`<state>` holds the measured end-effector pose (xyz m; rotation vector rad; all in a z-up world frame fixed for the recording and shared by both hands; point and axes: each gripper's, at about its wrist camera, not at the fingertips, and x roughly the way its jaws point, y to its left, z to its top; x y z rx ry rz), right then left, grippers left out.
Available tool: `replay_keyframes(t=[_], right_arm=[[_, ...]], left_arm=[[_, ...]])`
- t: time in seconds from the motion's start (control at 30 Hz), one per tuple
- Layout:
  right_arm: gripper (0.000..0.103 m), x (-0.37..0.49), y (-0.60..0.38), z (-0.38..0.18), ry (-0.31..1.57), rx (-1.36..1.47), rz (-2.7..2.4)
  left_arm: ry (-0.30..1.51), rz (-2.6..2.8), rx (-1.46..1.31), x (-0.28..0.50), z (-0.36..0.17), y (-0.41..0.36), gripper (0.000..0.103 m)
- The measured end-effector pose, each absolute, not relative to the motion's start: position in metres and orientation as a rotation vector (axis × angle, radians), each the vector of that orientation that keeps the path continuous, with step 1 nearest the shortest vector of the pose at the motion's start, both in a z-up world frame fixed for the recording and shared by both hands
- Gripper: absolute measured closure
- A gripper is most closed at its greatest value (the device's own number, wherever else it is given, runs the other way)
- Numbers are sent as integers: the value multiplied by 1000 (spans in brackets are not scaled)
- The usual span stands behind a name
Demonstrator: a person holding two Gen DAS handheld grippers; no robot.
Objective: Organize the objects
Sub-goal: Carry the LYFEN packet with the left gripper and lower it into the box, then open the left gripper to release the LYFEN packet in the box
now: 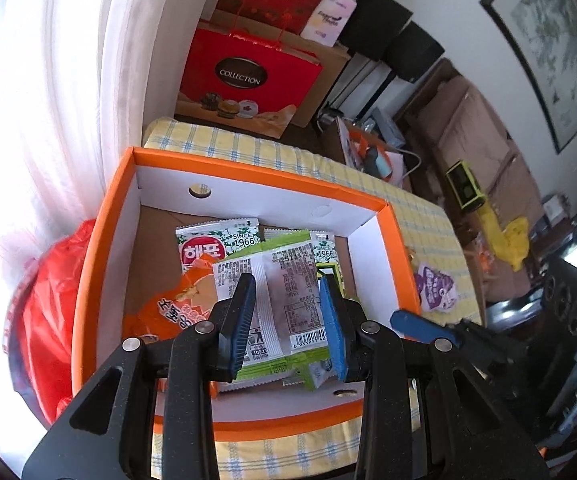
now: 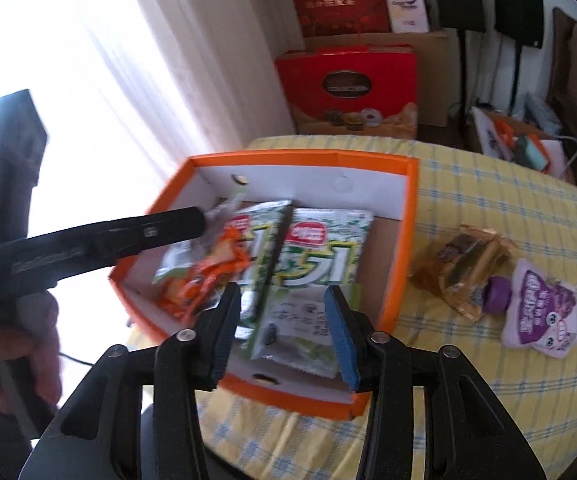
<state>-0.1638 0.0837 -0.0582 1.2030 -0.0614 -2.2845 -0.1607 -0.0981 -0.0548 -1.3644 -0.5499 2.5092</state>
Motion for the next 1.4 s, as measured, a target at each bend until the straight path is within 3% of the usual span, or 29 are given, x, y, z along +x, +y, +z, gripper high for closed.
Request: replay_keyframes(t=[0.1,0.3,0.5,0.97,1.13,1.4], right_arm=[[47,-157,78,-52,-75,1170,-2242],[46,-156,64,-53,-83,1165,-2229],[59,-160,64,-61,-80,1177,-2252],[60,-153,52,-65,-40,1176,-2212],[60,-157,46,-64,-38,1176,-2201],[60,-162,17,-66,-37,1179,-2105]], left_arm=[[-558,2504,-1365,-162,-57,-94,72],[-609,2455,-1371,-162,-64,-84,72],[-681,2385,-1377,-163,-72,-76,72],[-811,2310,-1417,-164,-89,-79,72],[-883,2318,-1376,-160,-82,-96,43],[-890,2427,-1330,-159,-60,-127,37]])
